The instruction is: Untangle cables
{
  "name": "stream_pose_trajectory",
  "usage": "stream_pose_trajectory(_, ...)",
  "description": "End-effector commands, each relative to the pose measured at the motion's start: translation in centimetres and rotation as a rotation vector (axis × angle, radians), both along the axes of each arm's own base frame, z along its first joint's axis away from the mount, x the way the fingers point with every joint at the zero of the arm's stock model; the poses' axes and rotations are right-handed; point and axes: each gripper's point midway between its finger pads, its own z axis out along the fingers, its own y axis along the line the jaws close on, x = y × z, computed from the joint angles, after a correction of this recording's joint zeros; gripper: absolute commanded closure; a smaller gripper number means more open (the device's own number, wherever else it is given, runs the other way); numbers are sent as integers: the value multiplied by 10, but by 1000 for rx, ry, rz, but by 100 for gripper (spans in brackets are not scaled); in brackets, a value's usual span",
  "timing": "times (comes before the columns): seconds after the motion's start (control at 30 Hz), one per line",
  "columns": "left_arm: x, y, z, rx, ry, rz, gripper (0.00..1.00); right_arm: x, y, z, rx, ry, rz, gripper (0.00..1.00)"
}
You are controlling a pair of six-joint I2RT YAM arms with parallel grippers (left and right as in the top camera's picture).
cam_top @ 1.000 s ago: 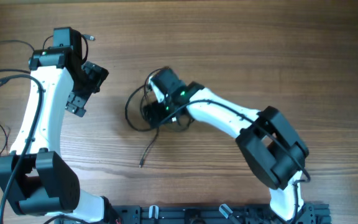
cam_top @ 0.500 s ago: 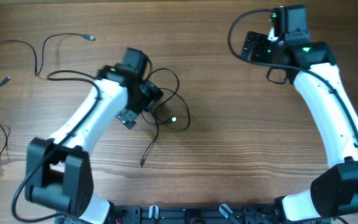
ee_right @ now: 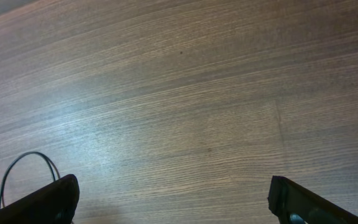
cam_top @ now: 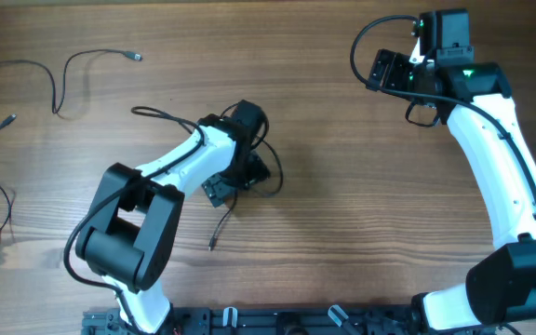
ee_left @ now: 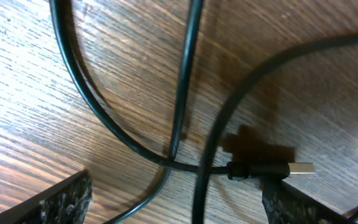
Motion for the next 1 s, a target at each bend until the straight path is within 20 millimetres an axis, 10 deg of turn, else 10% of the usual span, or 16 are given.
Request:
stream_pose_trajectory(0.0,-5,-16,1,-143,70,-27,5,-1,4,-5,16,13,6,0)
stream_pose_trajectory(0.17,15,-19,31,-199,-32,-30,0,-2,4,-5,16,14,5,0)
stream_pose_trajectory(0.4,24,25,8,-31,-21,239,3,-2,4,-6,16,16,5,0)
stream_pose_trajectory(0.6,14,26,-17,6,55,252,47,-2,4,-6,15,17,5,0)
stream_pose_trajectory(0.67,12,28,-18,20,61,251,91,-2,4,-6,15,17,6,0)
stream_pose_trajectory(0.97,45,133,50,89,-109,524,96,-5,3,-8,13,31,6,0)
